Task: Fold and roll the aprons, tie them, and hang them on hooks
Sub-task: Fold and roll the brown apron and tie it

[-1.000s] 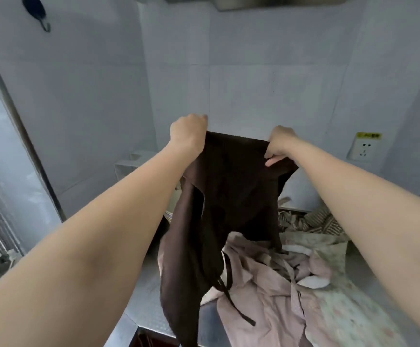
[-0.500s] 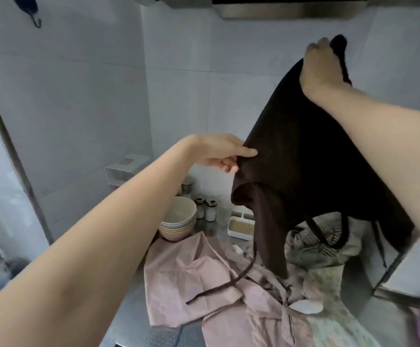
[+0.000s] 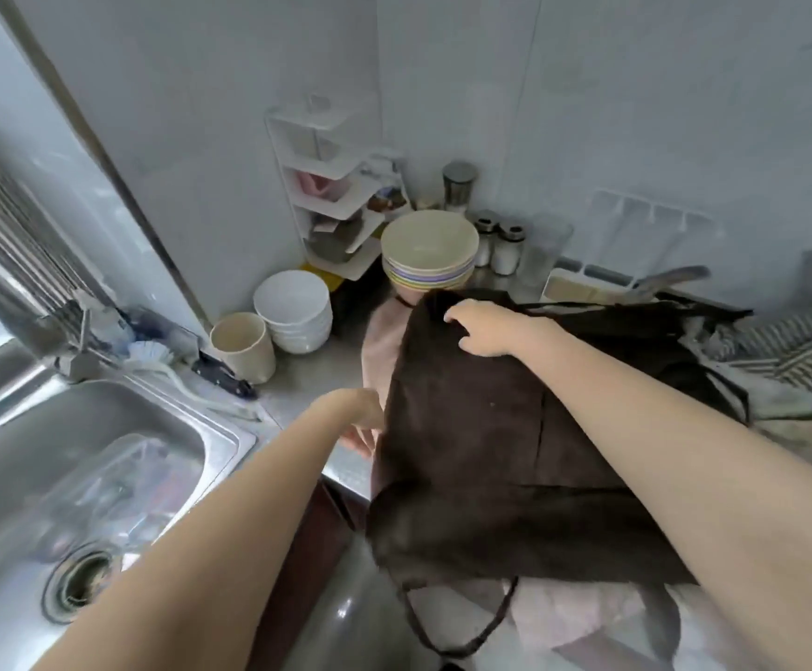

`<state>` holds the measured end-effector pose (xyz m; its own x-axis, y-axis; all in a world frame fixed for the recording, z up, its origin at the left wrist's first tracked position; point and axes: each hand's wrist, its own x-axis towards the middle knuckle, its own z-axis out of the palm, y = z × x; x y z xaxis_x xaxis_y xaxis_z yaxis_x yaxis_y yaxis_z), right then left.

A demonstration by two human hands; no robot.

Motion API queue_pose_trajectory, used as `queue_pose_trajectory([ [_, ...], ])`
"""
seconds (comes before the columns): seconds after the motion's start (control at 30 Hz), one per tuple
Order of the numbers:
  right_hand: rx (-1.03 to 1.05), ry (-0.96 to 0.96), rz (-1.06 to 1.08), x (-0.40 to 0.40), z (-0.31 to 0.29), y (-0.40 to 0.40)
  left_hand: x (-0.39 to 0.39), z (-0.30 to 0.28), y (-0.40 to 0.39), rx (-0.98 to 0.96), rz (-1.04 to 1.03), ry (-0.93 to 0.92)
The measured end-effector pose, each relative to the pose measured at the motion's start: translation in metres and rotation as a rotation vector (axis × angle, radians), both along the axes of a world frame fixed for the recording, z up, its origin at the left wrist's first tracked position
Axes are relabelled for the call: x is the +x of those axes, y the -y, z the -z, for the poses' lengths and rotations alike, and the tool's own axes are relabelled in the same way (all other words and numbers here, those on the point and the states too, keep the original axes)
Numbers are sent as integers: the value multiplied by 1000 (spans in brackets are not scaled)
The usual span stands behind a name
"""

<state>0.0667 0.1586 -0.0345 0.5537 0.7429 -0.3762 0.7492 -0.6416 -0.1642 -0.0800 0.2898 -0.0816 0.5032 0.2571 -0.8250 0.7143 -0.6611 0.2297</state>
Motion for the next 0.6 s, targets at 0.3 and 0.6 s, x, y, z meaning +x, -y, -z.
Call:
queue_pose_trajectory([
  [0.3, -352, -191, 62, -78, 48, 95, -35, 36, 63, 187, 685, 78],
  [0.6, -594, -31, -38, -135, 74, 154, -62, 62, 142, 359, 899, 103],
])
